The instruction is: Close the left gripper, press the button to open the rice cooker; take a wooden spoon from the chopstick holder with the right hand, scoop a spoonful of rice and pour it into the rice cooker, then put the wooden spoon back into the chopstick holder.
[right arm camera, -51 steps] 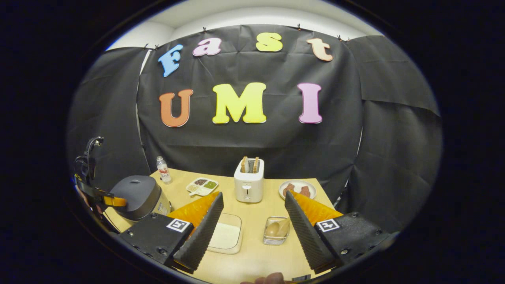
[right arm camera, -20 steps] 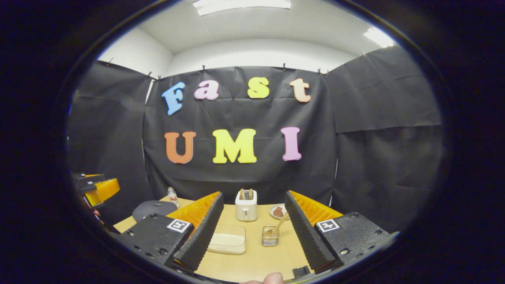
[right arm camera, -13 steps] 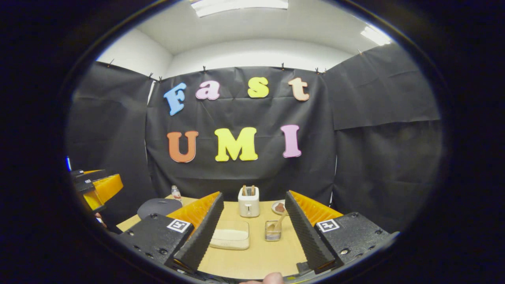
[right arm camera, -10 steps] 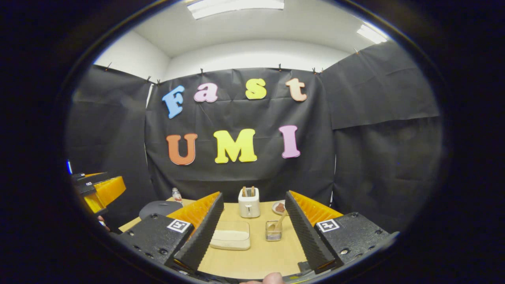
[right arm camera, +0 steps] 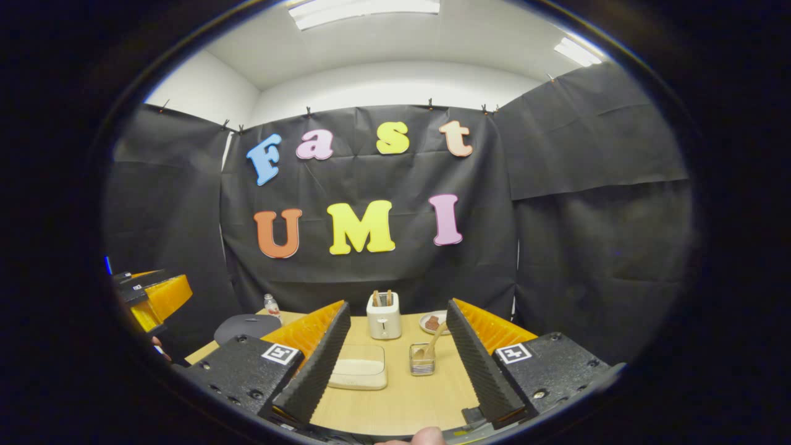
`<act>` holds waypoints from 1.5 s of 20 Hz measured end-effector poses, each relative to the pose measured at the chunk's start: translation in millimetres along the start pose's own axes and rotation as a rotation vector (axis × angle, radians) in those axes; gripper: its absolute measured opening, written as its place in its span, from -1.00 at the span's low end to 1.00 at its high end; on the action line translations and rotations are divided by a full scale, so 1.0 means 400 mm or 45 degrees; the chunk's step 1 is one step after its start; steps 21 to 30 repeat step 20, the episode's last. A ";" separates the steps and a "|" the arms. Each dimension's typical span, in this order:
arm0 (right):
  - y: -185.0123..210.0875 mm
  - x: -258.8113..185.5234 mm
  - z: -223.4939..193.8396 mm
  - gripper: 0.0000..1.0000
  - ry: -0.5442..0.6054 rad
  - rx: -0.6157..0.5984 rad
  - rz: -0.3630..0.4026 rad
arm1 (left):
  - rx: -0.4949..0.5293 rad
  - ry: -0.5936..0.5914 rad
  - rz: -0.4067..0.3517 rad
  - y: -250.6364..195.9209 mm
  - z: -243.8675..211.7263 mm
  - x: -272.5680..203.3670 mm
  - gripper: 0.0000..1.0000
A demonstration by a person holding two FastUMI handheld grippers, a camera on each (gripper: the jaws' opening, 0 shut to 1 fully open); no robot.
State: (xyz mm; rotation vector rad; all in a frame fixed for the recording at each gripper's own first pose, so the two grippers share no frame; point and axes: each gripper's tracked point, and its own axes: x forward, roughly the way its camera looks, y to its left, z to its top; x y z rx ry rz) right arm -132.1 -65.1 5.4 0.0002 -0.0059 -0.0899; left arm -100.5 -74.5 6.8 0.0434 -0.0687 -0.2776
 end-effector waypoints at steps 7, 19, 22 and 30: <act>0.033 -0.002 -0.016 1.00 0.005 -0.007 0.043 | -0.015 0.025 0.016 0.018 -0.006 0.002 0.88; 0.052 0.001 -0.021 1.00 0.031 -0.024 0.083 | -0.021 0.037 0.039 0.039 -0.022 -0.014 0.88; 0.055 0.001 -0.019 1.00 0.029 -0.028 0.085 | -0.021 0.037 0.040 0.039 -0.023 -0.017 0.88; 0.055 0.001 -0.019 1.00 0.029 -0.028 0.085 | -0.021 0.037 0.040 0.039 -0.023 -0.017 0.88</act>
